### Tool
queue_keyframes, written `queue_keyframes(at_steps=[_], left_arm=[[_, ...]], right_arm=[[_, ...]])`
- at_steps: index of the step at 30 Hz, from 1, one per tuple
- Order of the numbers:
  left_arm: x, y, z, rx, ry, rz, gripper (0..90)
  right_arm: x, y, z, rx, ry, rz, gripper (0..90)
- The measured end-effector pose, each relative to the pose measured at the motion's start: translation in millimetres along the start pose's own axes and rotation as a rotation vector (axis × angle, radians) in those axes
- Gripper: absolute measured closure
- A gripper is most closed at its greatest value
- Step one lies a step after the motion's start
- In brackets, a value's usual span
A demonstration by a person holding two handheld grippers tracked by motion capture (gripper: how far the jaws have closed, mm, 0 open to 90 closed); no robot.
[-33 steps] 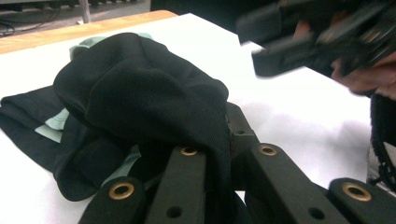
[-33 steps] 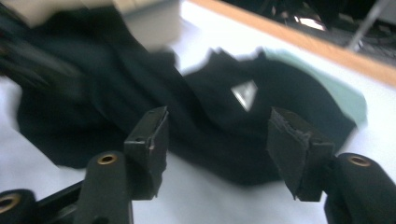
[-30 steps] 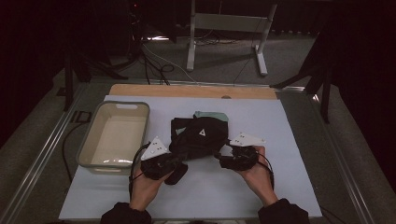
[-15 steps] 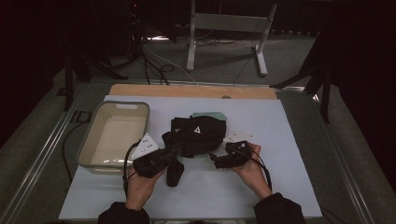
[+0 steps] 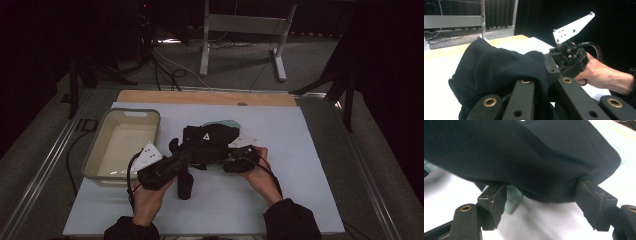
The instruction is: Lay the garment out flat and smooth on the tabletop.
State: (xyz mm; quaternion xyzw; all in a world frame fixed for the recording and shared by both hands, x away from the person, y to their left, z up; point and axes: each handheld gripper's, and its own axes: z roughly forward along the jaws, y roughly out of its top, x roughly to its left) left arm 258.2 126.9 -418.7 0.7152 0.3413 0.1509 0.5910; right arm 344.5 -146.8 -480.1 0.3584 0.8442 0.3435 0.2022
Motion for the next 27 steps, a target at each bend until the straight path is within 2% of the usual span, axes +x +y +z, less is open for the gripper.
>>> queue_keyframes(at_steps=[1, 3, 7, 9, 11, 15, 18, 23, 27], left_arm=[[-0.4, 0.1, 0.3, -0.001, -0.001, 0.002, 88.3], [-0.7, 0.0, 0.5, 0.001, -0.002, 0.003, 88.3], [1.1, -0.6, 0.1, 0.005, 0.007, -0.003, 88.3], [2.1, -1.3, 0.1, 0.008, 0.01, -0.005, 88.3], [2.3, -1.6, 0.1, 0.005, 0.012, -0.008, 88.3], [2.9, -0.6, -1.1, 0.008, 0.025, 0.005, 88.2], [5.0, -1.3, -1.8, 0.006, 0.031, -0.008, 88.2], [6.7, -3.7, 0.2, 0.015, 0.036, -0.015, 88.1], [7.3, -4.7, 1.1, 0.022, 0.041, -0.011, 88.1]], right_arm=[[1.0, 1.7, 1.6, 0.003, -0.001, -0.001, 27.7], [3.0, 3.1, 4.7, -0.003, -0.003, -0.015, 38.1], [2.9, 1.1, 7.6, -0.022, 0.014, -0.007, 74.0], [0.4, 0.9, 7.0, -0.019, 0.03, 0.012, 84.3], [-1.7, 0.7, 3.7, -0.026, 0.039, 0.021, 86.0], [-1.7, -2.6, -7.1, -0.034, 0.061, 0.0, 86.6], [1.3, -8.3, -18.2, -0.04, 0.076, -0.012, 86.6], [13.9, -17.1, -36.2, -0.024, 0.085, -0.063, 86.6], [27.3, -24.6, -48.2, -0.012, 0.119, -0.09, 86.6]])
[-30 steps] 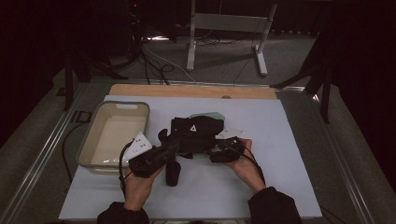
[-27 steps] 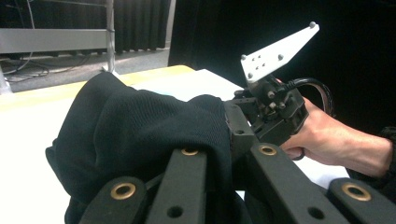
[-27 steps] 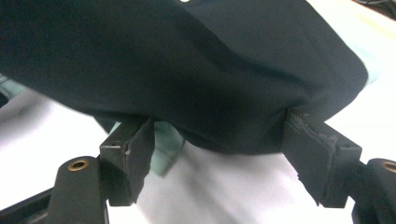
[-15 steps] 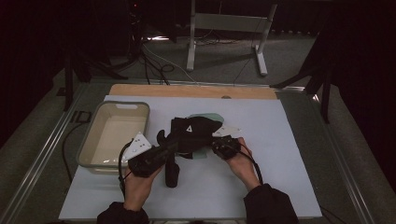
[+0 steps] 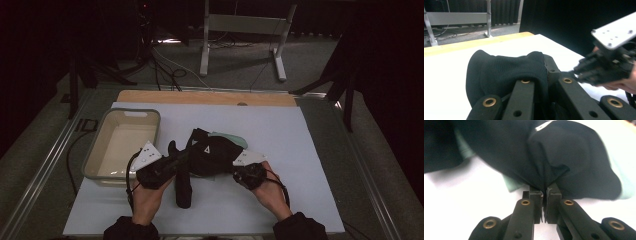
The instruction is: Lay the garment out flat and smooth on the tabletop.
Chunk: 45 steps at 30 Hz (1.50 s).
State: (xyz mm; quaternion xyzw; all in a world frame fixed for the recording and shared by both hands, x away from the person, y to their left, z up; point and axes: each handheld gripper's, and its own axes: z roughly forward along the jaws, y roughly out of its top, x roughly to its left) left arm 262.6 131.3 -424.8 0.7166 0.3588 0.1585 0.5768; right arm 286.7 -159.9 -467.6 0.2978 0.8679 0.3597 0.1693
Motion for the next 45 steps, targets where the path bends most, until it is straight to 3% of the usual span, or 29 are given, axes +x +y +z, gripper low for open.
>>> queue_keyframes(at_steps=[5, 10, 13, 17, 20, 21, 25, 30, 33, 38, 39, 40, 41, 42, 43, 45], left_arm=[[1.8, -1.7, 0.7, 0.003, 0.002, -0.008, 88.1], [3.0, -2.9, 1.2, 0.01, 0.01, -0.007, 88.1], [5.2, -2.8, -0.6, 0.01, 0.025, -0.014, 88.1], [8.3, -2.9, -2.2, 0.003, 0.03, -0.029, 88.1], [8.5, -3.5, -1.8, 0.005, 0.03, -0.032, 88.1], [7.9, -3.8, -0.8, 0.006, 0.028, -0.029, 88.1], [7.1, -4.5, 0.5, 0.011, 0.026, -0.028, 88.1], [8.1, -5.6, 0.7, 0.011, 0.027, -0.034, 88.0], [8.4, -5.5, 0.5, 0.01, 0.029, -0.035, 88.0], [8.3, -5.3, 0.3, 0.011, 0.029, -0.032, 88.0], [8.4, -5.1, 0.1, 0.011, 0.029, -0.03, 88.0], [8.5, -5.0, -0.1, 0.011, 0.03, -0.029, 88.0], [8.9, -5.0, -0.5, 0.011, 0.031, -0.029, 88.0], [8.9, -5.0, -0.5, 0.011, 0.031, -0.029, 88.0], [9.4, -5.1, -0.6, 0.009, 0.032, -0.033, 88.0], [9.5, -5.1, -0.7, 0.009, 0.033, -0.033, 88.0]], right_arm=[[26.5, -10.6, -8.1, 0.013, 0.082, -0.046, 86.6], [45.9, -13.9, -13.8, 0.023, 0.234, -0.086, 85.8], [41.1, -14.1, -16.5, 0.018, 0.265, -0.073, 67.2], [22.7, -16.0, -29.6, -0.012, 0.249, -0.028, 45.5], [13.4, -17.3, -35.4, -0.012, 0.188, -0.029, 38.3], [0.9, -18.4, -38.6, -0.016, 0.146, 0.007, 30.6], [-18.3, -18.8, -37.0, -0.003, 0.046, 0.058, 25.1], [-33.3, -17.3, -26.3, 0.014, 0.006, 0.106, 21.2], [-41.8, -13.5, -10.4, 0.047, -0.003, 0.149, 22.2], [-43.9, -8.2, 5.7, 0.082, 0.004, 0.151, 29.6], [-43.6, -8.1, 12.7, 0.105, 0.037, 0.138, 43.1], [-43.6, -8.1, 12.7, 0.105, 0.037, 0.138, 43.1], [-43.2, -8.5, 15.5, 0.112, 0.073, 0.143, 59.3], [-43.2, -8.5, 15.5, 0.112, 0.073, 0.143, 59.3], [-42.0, -8.4, 13.4, 0.105, 0.088, 0.13, 79.7], [-41.2, -8.7, 10.5, 0.109, 0.061, 0.115, 88.2]])
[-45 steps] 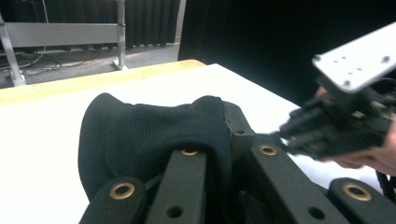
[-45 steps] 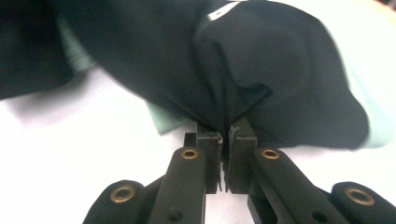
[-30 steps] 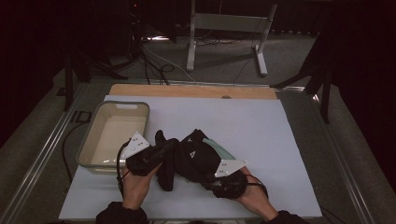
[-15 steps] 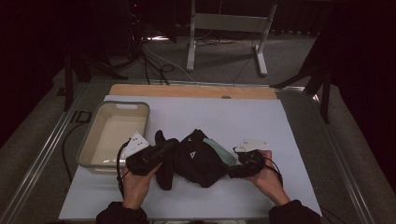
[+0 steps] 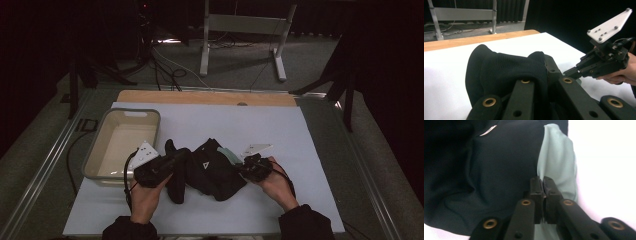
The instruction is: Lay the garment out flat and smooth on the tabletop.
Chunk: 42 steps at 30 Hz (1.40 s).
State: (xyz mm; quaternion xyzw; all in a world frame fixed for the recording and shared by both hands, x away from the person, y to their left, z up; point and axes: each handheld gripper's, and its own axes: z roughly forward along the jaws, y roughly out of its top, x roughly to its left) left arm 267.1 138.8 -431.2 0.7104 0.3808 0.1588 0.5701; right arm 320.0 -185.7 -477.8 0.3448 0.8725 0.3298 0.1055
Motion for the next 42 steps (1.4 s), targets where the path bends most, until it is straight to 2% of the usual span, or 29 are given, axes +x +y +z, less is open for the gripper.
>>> queue_keyframes(at_steps=[2, 4, 6, 9, 10, 12, 13, 15, 16, 19, 20, 21, 22, 24, 28, 29, 30, 31, 33, 34, 37, 42], left_arm=[[-0.1, 0.1, -0.2, 0.0, 0.0, 0.001, 88.0], [-0.2, 0.2, 0.1, 0.001, -0.001, 0.003, 88.0], [-0.3, -0.1, 0.4, 0.002, -0.001, 0.002, 88.0], [0.2, -1.5, 2.3, 0.009, 0.0, 0.001, 87.9], [0.6, -2.3, 3.0, 0.014, 0.001, 0.0, 87.9], [0.6, -2.4, 3.1, 0.013, 0.001, -0.001, 87.9], [0.5, -2.4, 3.0, 0.013, 0.001, -0.001, 87.9], [0.4, -2.0, 3.0, 0.014, -0.001, 0.003, 87.9], [0.6, -2.7, 3.9, 0.018, -0.002, 0.003, 87.8], [1.3, -4.2, 5.6, 0.026, -0.002, -0.003, 87.7], [1.6, -5.0, 6.3, 0.029, -0.002, -0.003, 87.7], [1.6, -5.5, 6.9, 0.031, -0.003, -0.004, 87.7], [1.0, -5.5, 7.7, 0.035, -0.007, 0.0, 87.7], [0.3, -5.3, 8.2, 0.037, -0.01, 0.004, 87.7], [-1.2, -5.8, 10.9, 0.051, -0.013, 0.015, 87.6], [-0.8, -6.6, 11.8, 0.055, -0.01, 0.012, 87.6], [0.3, -8.0, 13.1, 0.065, -0.007, 0.006, 87.6], [0.3, -8.0, 13.1, 0.065, -0.007, 0.006, 87.6], [1.0, -8.6, 13.5, 0.069, 0.0, 0.003, 87.6], [1.4, -8.6, 13.3, 0.068, 0.001, 0.002, 87.6], [3.0, -8.3, 12.3, 0.066, 0.011, -0.002, 87.6], [4.0, -8.9, 12.5, 0.065, 0.019, -0.008, 87.6]], right_arm=[[0.1, -0.6, -2.4, -0.007, -0.007, -0.002, 88.6], [0.4, -2.7, -12.8, -0.046, -0.04, -0.007, 89.0], [0.3, -3.8, -16.8, -0.056, -0.054, -0.01, 89.0], [0.2, -10.3, -28.4, -0.076, -0.108, -0.022, 89.1], [1.9, -16.0, -33.8, -0.082, -0.149, -0.034, 89.1], [2.1, -18.9, -36.3, -0.088, -0.157, -0.035, 89.2], [1.1, -24.0, -41.6, -0.095, -0.179, -0.027, 89.1], [-0.4, -26.5, -44.2, -0.096, -0.185, -0.025, 89.1], [-3.2, -33.0, -50.0, -0.103, -0.197, -0.001, 89.1], [-4.7, -38.2, -53.8, -0.105, -0.206, 0.015, 89.1], [-5.5, -42.5, -58.7, -0.097, -0.24, 0.02, 89.2], [-5.5, -42.5, -58.7, -0.097, -0.24, 0.02, 89.2], [-8.6, -46.7, -67.1, -0.107, -0.264, 0.041, 89.2], [-9.8, -48.0, -70.2, -0.112, -0.268, 0.047, 89.2], [-13.0, -55.9, -83.3, -0.128, -0.276, 0.089, 89.2], [-12.9, -57.4, -83.6, -0.129, -0.265, 0.096, 89.1], [-11.5, -60.6, -80.6, -0.112, -0.212, 0.094, 87.4], [-11.5, -60.6, -80.6, -0.112, -0.212, 0.094, 87.4], [-10.6, -61.3, -76.3, -0.106, -0.188, 0.095, 76.8], [-12.5, -58.8, -76.1, -0.12, -0.177, 0.107, 61.2], [-18.0, -52.7, -81.0, -0.162, -0.18, 0.136, 44.4], [-26.1, -44.1, -81.6, -0.17, -0.222, 0.169, 37.8]])
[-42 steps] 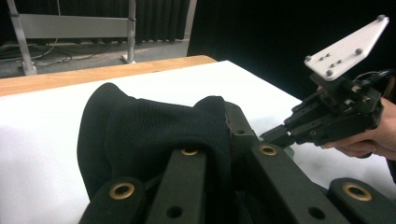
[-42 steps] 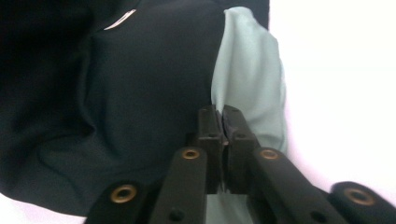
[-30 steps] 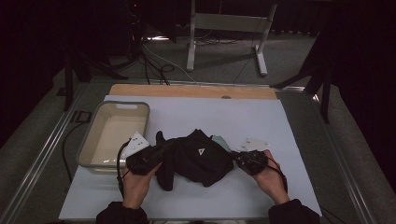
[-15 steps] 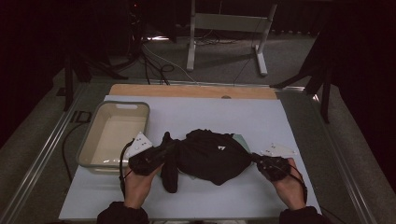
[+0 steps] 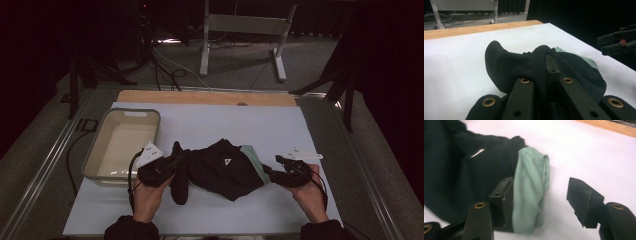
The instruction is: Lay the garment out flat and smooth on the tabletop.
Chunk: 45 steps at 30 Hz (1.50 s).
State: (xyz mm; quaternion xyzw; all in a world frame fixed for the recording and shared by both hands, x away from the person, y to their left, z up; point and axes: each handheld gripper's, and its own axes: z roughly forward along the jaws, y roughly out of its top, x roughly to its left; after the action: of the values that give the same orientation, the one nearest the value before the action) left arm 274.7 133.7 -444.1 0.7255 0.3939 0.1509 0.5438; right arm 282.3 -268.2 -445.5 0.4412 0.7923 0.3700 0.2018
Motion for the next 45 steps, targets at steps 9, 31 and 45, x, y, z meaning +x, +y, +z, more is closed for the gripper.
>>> queue_keyframes(at_steps=[9, 31, 45], left_arm=[[2.1, 0.8, -1.9, -0.006, 0.013, -0.004, 87.6], [2.1, 2.1, -2.8, -0.009, 0.02, 0.004, 87.6], [2.2, 2.3, -3.1, -0.015, 0.016, 0.0, 87.5]], right_arm=[[-8.3, 14.4, 34.3, 0.054, -0.028, 0.053, 43.1], [15.5, 9.8, 61.6, 0.218, 0.174, -0.006, 90.0], [-2.5, 26.5, 75.5, 0.11, 0.04, 0.128, 39.8]])
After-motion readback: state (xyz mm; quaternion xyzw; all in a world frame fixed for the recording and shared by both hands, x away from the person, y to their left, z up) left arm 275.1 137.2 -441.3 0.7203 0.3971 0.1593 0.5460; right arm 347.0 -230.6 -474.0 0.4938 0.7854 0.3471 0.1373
